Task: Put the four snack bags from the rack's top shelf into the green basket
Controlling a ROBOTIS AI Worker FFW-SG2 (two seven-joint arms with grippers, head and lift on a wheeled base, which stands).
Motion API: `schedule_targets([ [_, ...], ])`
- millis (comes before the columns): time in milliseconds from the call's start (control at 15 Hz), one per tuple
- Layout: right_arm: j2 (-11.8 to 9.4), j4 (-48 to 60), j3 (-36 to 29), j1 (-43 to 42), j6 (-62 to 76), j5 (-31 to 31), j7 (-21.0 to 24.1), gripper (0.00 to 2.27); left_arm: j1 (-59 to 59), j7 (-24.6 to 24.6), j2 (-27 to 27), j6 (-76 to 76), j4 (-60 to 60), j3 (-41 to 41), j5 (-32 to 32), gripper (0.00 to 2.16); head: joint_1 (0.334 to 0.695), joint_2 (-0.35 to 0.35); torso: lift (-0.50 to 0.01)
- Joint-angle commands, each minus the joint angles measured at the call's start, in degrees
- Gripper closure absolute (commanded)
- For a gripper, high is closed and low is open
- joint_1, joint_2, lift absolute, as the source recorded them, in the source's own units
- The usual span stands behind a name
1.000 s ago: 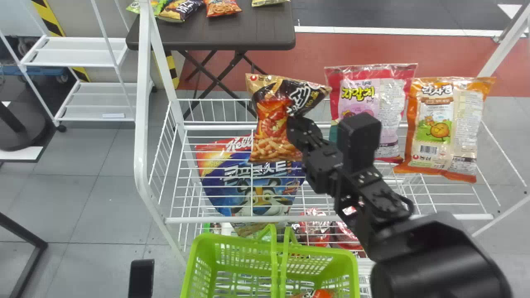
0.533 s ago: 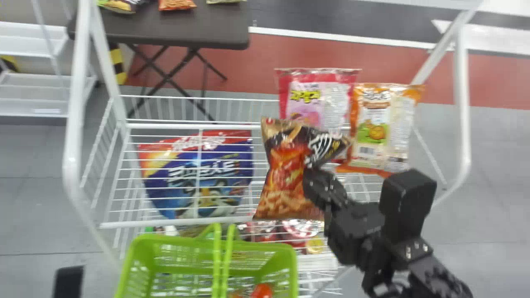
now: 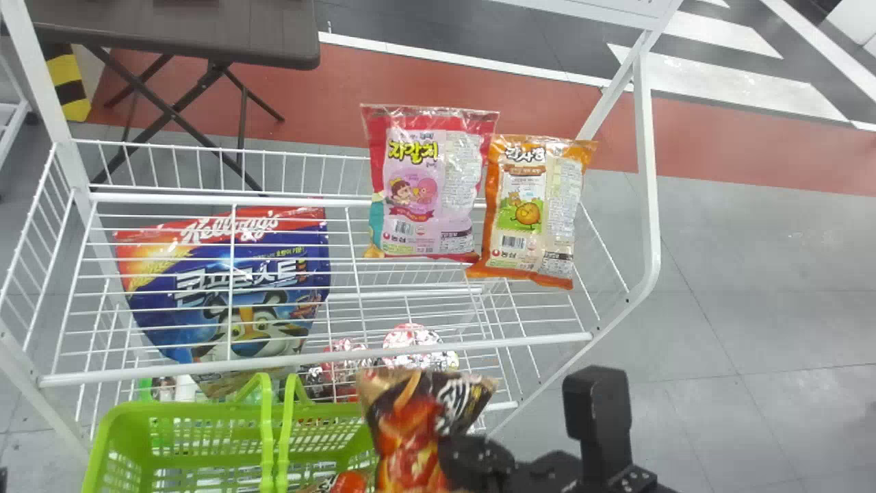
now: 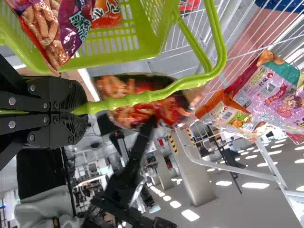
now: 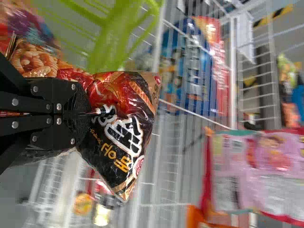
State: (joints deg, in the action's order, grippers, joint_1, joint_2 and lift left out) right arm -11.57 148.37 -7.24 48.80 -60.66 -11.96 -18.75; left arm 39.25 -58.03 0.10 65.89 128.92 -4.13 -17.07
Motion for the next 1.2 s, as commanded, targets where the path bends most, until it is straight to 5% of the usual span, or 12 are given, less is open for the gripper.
schedule_targets([
  [0, 0.1, -1.9, 0.2, 0.2, -2.9, -3.0, -1.9, 2.02, 0.0, 0.1, -0.1, 0.0, 0.0, 0.1, 0.0, 2.15, 0.695, -0.350, 0.000],
  [400, 0.8, -7.6, 10.1, -2.7, 7.1, -4.1, -2.6, 2.02, 0.8, 0.4, -0.3, 0.0, 1.2, 2.5, 1.9, 2.15, 0.695, -0.350, 0.000],
  [933, 1.3, -16.4, 20.9, -7.6, 12.0, -1.8, 0.1, 1.97, 1.2, 0.3, -0.1, 0.0, 2.1, 2.7, 1.9, 2.15, 0.695, -0.037, 0.000],
  [1000, 1.2, -16.8, 20.9, -7.6, 12.9, -1.2, 0.2, 1.43, 1.3, 0.3, -0.1, 0.0, 2.3, 2.9, 1.9, 2.15, 0.695, -0.028, 0.000],
  [1067, 1.0, -16.8, 20.6, -7.4, 13.2, -1.0, 0.3, 0.41, 1.4, 0.4, -0.1, 0.0, 2.4, 3.0, 1.9, 2.15, 0.695, -0.029, 0.000],
  [1133, 1.0, -16.5, 19.6, -7.0, 14.1, -0.9, 0.6, 0.00, 1.4, 0.4, 0.0, 0.0, 2.6, 3.1, 2.0, 2.15, 0.695, -0.034, 0.000],
])
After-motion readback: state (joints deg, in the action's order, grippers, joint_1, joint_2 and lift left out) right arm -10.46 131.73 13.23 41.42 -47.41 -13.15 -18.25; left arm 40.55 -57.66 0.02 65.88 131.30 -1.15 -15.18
